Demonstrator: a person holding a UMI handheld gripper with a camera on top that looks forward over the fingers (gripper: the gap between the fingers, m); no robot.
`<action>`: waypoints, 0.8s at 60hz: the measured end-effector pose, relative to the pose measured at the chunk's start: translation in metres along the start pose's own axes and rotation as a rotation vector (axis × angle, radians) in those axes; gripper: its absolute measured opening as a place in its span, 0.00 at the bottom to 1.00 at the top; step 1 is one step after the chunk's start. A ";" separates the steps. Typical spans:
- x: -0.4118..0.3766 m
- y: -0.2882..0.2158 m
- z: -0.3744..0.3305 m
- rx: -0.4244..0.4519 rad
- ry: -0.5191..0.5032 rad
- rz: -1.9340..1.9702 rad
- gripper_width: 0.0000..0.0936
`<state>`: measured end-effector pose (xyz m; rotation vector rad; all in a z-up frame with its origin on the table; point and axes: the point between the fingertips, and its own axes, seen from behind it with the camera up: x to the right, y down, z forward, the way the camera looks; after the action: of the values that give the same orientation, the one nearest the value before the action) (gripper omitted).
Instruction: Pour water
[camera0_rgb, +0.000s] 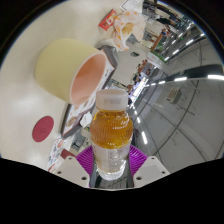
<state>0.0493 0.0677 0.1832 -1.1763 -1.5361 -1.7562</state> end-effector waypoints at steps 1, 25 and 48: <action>-0.003 -0.001 0.000 0.000 -0.013 0.000 0.46; 0.033 0.030 -0.016 0.081 -0.169 0.881 0.46; -0.033 0.015 0.004 0.097 -0.578 1.869 0.46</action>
<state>0.0791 0.0635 0.1628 -1.9978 -0.1494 -0.0588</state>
